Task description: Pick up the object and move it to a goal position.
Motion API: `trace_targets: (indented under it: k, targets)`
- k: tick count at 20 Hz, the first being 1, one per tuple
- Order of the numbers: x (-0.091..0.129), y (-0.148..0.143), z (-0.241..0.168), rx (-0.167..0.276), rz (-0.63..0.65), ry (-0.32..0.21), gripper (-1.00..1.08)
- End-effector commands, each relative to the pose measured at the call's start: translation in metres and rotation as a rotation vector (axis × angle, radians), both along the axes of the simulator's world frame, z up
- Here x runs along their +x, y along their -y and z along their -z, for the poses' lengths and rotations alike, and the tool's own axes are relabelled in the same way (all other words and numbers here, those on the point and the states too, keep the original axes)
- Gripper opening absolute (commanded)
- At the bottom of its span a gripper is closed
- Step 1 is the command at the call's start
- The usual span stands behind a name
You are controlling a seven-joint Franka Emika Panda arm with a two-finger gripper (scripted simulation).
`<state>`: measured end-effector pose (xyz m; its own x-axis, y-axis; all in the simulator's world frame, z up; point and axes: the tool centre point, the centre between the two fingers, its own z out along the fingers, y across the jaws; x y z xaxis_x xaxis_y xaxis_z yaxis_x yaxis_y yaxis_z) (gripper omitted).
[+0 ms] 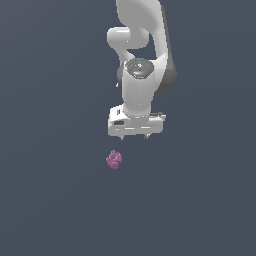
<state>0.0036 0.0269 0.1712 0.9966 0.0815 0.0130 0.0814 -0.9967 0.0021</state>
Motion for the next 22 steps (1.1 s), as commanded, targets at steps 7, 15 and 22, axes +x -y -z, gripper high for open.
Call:
trace_targets:
  k: [7,15,22]
  targets:
    - [0.001,-0.01,-0.005,0.0,-0.041,0.011,1.0]
    - [0.0,-0.017,-0.009,-0.001,-0.076,0.018,1.0]
    - [0.005,-0.006,-0.001,0.003,0.002,0.013,1.0]
